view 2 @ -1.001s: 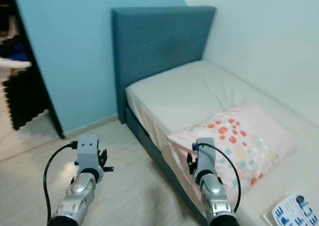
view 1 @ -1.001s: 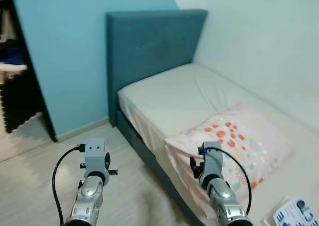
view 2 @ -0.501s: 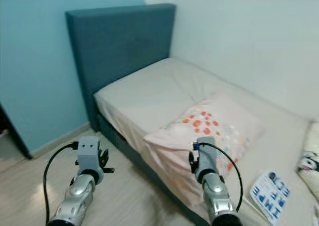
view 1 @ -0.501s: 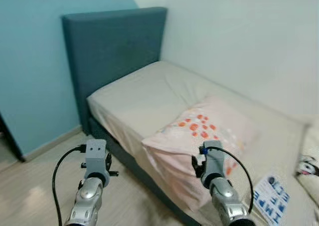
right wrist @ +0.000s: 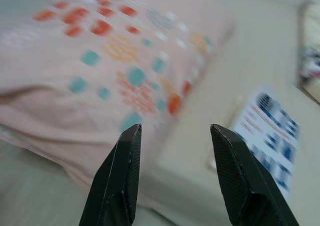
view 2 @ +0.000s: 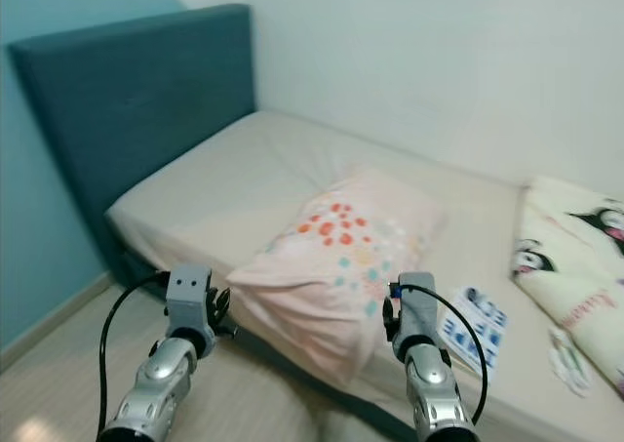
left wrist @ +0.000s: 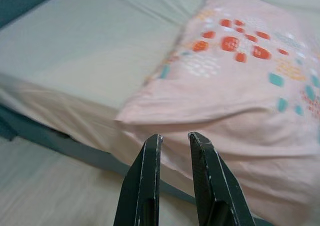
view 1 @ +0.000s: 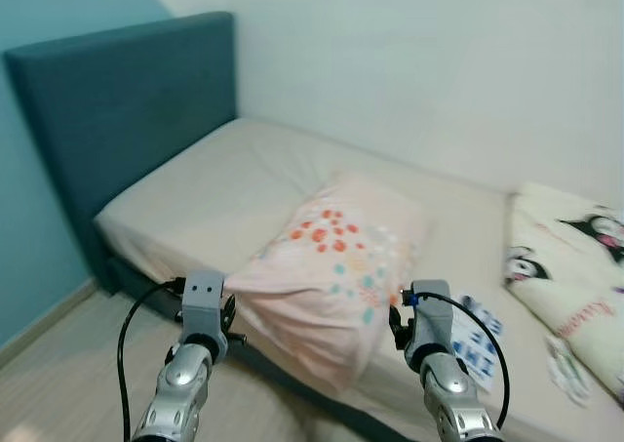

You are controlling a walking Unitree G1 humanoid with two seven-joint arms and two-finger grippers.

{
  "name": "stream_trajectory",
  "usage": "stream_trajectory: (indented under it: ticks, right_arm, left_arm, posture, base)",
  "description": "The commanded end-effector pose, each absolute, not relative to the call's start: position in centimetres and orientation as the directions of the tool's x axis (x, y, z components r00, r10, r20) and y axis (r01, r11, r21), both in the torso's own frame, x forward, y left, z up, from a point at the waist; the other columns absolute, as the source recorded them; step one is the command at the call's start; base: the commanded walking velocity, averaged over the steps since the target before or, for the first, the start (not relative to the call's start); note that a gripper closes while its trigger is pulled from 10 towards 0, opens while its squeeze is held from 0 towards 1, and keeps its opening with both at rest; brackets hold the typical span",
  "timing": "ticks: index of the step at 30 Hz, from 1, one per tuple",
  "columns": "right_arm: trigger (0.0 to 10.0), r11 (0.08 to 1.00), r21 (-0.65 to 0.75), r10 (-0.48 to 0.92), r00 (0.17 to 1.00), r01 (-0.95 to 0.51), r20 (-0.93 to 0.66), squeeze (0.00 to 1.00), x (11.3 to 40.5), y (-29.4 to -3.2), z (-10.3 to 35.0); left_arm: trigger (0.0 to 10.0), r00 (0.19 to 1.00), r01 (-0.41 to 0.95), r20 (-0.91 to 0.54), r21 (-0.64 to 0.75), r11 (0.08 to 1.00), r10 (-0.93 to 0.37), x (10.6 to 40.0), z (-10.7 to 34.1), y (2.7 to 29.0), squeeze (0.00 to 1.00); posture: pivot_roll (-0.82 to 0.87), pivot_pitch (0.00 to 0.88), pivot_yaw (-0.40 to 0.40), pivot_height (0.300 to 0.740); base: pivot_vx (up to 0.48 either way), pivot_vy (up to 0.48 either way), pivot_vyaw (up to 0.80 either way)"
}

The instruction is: Clean up the room

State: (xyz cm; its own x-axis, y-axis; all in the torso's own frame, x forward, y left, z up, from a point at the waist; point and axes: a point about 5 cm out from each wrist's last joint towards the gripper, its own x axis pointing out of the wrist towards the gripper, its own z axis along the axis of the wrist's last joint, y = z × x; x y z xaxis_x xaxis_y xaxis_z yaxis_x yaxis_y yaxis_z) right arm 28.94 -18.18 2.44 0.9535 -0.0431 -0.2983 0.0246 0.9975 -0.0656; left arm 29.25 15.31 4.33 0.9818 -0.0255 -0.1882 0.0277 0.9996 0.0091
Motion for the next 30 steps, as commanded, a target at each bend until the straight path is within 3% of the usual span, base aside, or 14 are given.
stream_trajectory:
  ticks: [1,30]
  right_arm:
    - [10.0,0.997,-0.068,-0.050,0.957,0.031,-0.287,0.00,28.88,-18.30,2.57]
    - [10.0,0.999,-0.041,-0.009,0.959,-0.002,-0.284,0.00,29.33,-17.66,2.88]
  left_arm:
    - [10.0,0.981,0.034,-0.190,0.015,0.999,-0.031,29.14,4.25,15.11,0.00]
    - [10.0,0.981,0.014,-0.192,0.015,1.000,-0.011,29.01,4.17,15.52,0.00]
  posture:
    - [-0.02,0.000,-0.074,0.740]
    - [-0.01,0.003,-0.086,0.740]
  base:
    - [0.000,0.000,-0.80]
    - [0.000,0.000,-0.76]
